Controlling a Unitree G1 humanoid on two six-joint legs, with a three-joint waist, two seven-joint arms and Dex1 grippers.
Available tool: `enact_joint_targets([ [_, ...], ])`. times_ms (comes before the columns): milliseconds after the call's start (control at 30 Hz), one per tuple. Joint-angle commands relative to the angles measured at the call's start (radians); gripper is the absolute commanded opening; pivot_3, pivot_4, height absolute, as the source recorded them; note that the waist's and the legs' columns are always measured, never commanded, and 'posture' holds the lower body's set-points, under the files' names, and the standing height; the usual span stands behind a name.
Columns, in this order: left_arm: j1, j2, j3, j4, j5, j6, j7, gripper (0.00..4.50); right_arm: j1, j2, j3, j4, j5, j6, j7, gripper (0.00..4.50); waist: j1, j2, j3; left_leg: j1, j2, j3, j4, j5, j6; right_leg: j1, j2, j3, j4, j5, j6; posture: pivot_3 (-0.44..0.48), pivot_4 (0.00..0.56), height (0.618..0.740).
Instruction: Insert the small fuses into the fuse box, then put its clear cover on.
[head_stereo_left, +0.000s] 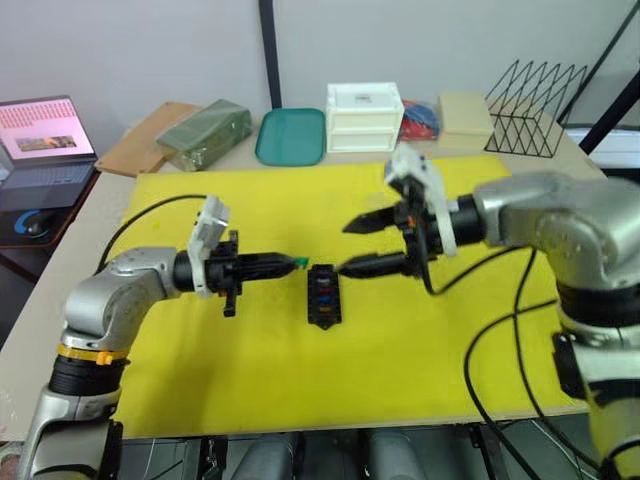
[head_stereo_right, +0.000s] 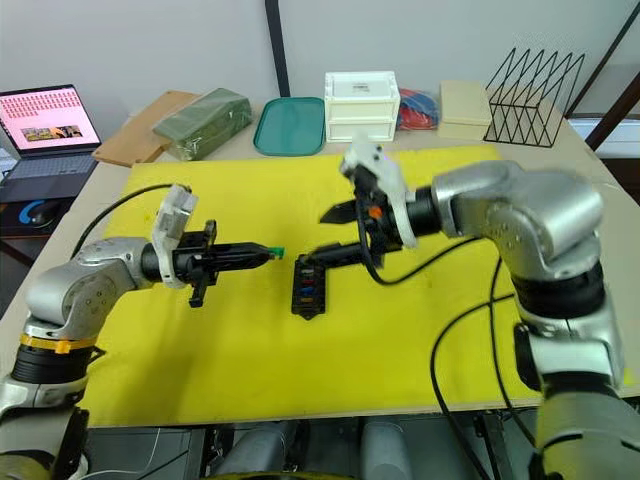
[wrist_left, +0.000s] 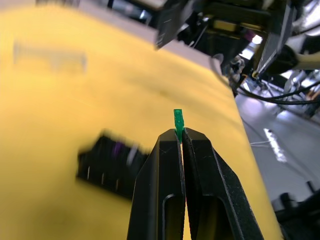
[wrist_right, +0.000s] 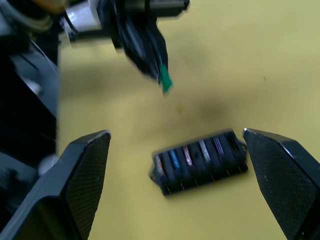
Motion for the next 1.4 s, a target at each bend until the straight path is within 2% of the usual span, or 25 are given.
enact_joint_targets([
  [33, -0.015, -0.004, -0.004, -0.062, -0.006, -0.043, 0.005, 0.03, -0.05, 0.051, -0.028, 0.022, 0.045, 0.087, -0.049, 4.5, 0.0, 0.0, 0.0, 0.0, 0.0, 0.0, 0.0, 0.0, 0.0, 0.0, 0.0, 0.0, 0.0, 0.0, 0.0, 0.0, 0.15, 0.74],
  [67, -0.019, -0.007, -0.008, -0.071, -0.006, -0.046, 0.008, 0.03, -0.059, 0.064, -0.027, 0.028, 0.05, 0.103, -0.061, 4.5, 0.0, 0.0, 0.0, 0.0, 0.0, 0.0, 0.0, 0.0, 0.0, 0.0, 0.0, 0.0, 0.0, 0.0, 0.0, 0.0, 0.15, 0.74],
  [167, -0.024, -0.013, -0.016, -0.082, -0.006, -0.055, 0.018, 0.0, -0.07, 0.087, -0.025, 0.034, 0.054, 0.124, -0.09, 3.88, 0.002, 0.0, 0.0, 0.0, 0.0, 0.0, 0.0, 0.0, 0.0, 0.0, 0.0, 0.0, 0.0, 0.0, 0.0, 0.0, 0.15, 0.74],
  [300, -0.022, -0.009, -0.027, -0.081, 0.01, -0.077, 0.02, 0.0, -0.065, 0.085, -0.022, 0.014, 0.074, 0.13, -0.097, 2.65, -0.001, 0.0, 0.0, 0.0, 0.0, 0.0, 0.0, 0.0, 0.0, 0.0, 0.0, 0.0, 0.001, 0.0, 0.0, 0.0, 0.15, 0.74],
  [600, -0.024, 0.0, -0.025, -0.063, 0.016, -0.089, 0.015, 0.0, -0.05, 0.06, 0.005, -0.015, 0.078, 0.105, -0.106, 2.65, -0.001, 0.0, 0.0, 0.0, 0.0, 0.0, 0.0, 0.0, 0.0, 0.0, 0.0, 0.0, 0.001, 0.0, 0.0, 0.0, 0.15, 0.74],
  [733, -0.027, 0.002, -0.027, -0.056, 0.019, -0.093, 0.01, 0.0, -0.043, 0.055, 0.022, -0.026, 0.075, 0.092, -0.109, 1.88, -0.001, 0.0, 0.0, 0.0, 0.0, 0.0, 0.0, 0.0, 0.0, 0.0, 0.0, 0.0, 0.001, 0.0, 0.0, 0.0, 0.15, 0.74],
  [1067, -0.021, 0.012, -0.029, -0.06, 0.025, -0.093, 0.003, 0.0, -0.038, 0.052, 0.027, -0.035, 0.083, 0.082, -0.113, 1.88, -0.001, 0.0, 0.0, 0.0, 0.0, 0.0, 0.0, 0.0, 0.0, 0.0, 0.0, 0.0, 0.001, 0.0, 0.0, 0.0, 0.15, 0.74],
  [1167, -0.019, 0.009, -0.029, -0.065, 0.025, -0.092, 0.01, 0.0, -0.034, 0.051, 0.03, -0.041, 0.084, 0.071, -0.108, 1.39, -0.001, 0.0, 0.0, 0.0, 0.0, 0.0, 0.0, 0.0, 0.0, 0.0, 0.0, 0.0, 0.001, 0.0, 0.0, 0.0, 0.15, 0.74],
  [1400, -0.017, 0.006, -0.03, -0.07, 0.023, -0.092, 0.018, 0.0, -0.026, 0.038, 0.057, -0.055, 0.08, 0.044, -0.104, 1.39, -0.001, 0.0, 0.0, 0.0, 0.0, 0.0, 0.0, 0.0, 0.0, 0.0, 0.0, 0.0, 0.001, 0.0, 0.0, 0.0, 0.15, 0.74],
])
